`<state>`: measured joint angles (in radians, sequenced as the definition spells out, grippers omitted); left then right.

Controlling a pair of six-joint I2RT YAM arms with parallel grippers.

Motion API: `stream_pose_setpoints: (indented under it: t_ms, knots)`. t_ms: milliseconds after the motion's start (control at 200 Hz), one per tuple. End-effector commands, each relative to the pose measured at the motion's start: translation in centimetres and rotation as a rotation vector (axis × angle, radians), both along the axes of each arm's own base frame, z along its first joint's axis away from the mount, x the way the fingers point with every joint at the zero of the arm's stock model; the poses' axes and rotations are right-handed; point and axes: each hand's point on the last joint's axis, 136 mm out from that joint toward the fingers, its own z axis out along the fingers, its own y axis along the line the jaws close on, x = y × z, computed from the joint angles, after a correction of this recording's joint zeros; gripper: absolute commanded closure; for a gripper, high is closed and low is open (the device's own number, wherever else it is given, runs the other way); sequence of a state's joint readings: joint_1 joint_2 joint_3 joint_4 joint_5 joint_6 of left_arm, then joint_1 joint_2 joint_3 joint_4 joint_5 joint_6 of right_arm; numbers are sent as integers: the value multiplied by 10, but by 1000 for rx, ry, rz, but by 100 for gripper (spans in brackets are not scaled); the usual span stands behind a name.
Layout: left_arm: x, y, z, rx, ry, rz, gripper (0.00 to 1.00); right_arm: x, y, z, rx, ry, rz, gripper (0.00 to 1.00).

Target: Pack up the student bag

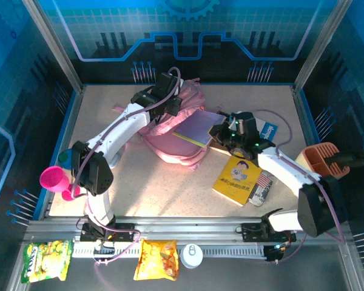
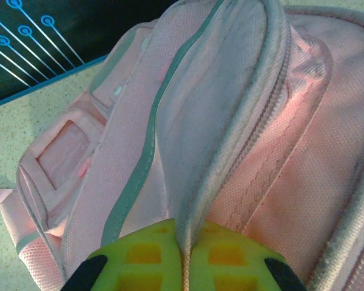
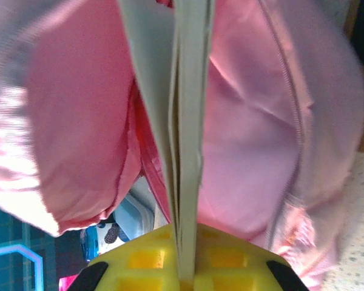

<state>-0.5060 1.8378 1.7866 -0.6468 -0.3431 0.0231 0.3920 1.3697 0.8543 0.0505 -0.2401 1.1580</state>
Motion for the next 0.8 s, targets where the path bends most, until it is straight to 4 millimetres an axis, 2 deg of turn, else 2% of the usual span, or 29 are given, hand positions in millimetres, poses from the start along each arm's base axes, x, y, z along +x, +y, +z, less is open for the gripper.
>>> stream_pose_setpoints:
  t_ms: [0,145,185,350,360,500,600,795]
  knots:
    - [4,-7,84,-163,-218,5,100,33,22,45,80,-134,-62,93]
    - [2,-7,92,-176,-231,-2,100,51,42,36,112,-112,-106,93]
    - [1,-8,93,-178,-234,-5,100,57,48,39,124,-136,-115,93]
    - [1,-8,94,-190,-232,-5,100,76,59,25,80,-114,-222,93]
    - [1,-8,93,-190,-232,-5,100,76,59,18,65,-92,-229,93]
    - [0,-11,91,-207,-222,-6,100,95,64,-12,50,-18,-323,92]
    - [0,-13,91,-223,-214,-12,100,112,69,-25,65,14,-351,92]
    - [0,-12,87,-244,-196,0,100,132,100,-47,123,29,-315,87]
